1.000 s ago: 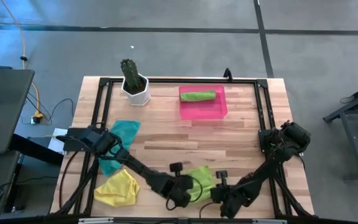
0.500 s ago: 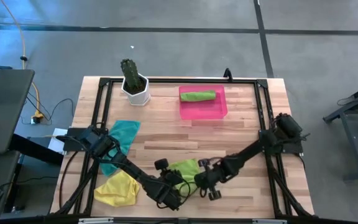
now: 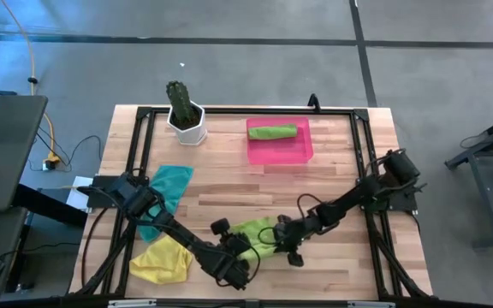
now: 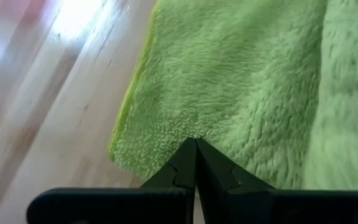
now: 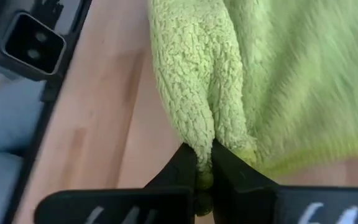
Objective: Roll microfiber towels into tight, uniform cylinder then place into a basket
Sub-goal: Roll the light green microfiber cloth
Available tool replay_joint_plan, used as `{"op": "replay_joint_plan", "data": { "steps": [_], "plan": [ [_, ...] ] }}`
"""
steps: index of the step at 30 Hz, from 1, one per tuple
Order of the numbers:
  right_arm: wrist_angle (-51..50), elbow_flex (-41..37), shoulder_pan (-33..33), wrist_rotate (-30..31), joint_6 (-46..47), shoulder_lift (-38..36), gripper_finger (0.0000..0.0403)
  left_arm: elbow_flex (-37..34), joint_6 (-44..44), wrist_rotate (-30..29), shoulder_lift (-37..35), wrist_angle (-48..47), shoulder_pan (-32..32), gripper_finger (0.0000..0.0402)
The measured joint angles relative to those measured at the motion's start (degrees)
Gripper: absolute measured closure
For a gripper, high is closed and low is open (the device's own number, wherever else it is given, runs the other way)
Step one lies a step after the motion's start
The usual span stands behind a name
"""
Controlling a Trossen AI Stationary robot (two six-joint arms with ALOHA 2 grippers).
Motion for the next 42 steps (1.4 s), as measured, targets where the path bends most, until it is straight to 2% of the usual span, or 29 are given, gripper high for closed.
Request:
{"op": "replay_joint_plan", "data": {
  "steps": [6,14,18,21,25,31,34,39,42],
  "plan": [
    [0.7,-2.6,-1.5,-7.0,15.4,-1.3,0.0402,1.2,-5.1,1.0,-0.3,0.4,-0.1,0.0401],
    [0.9,-2.5,-6.7,-20.3,20.6,-1.3,0.0400,5.9,0.0,5.6,0.1,1.2,-0.4,0.0401],
    [1.4,-2.6,-9.0,-26.7,23.2,-1.2,0.0399,6.0,4.5,3.1,0.2,0.7,-0.7,0.0401],
    [1.2,-2.6,-9.7,-27.6,23.9,-1.2,0.0399,6.0,6.3,-3.0,0.2,-1.0,-1.1,0.0401],
    [0.8,-2.6,-9.6,-27.6,20.7,-1.2,0.0398,6.1,4.1,-10.5,0.2,-6.9,-1.1,0.0401],
    [-1.7,-1.4,-9.2,-25.9,15.5,-1.0,0.0398,6.4,2.8,-5.7,0.2,-9.1,1.2,0.0401],
    [-4.4,-0.4,-9.2,-24.7,14.4,-1.0,0.0398,9.1,3.5,-7.3,0.2,-9.2,0.8,0.0401],
    [-6.9,0.3,-9.5,-24.7,13.7,-1.0,0.0398,17.5,8.4,-8.9,0.0,-8.5,-1.9,0.0401],
    [-7.1,0.3,-9.4,-24.7,12.0,-1.0,0.0398,18.9,8.8,-11.6,-0.2,-4.4,-3.4,0.0401]
  ]
}}
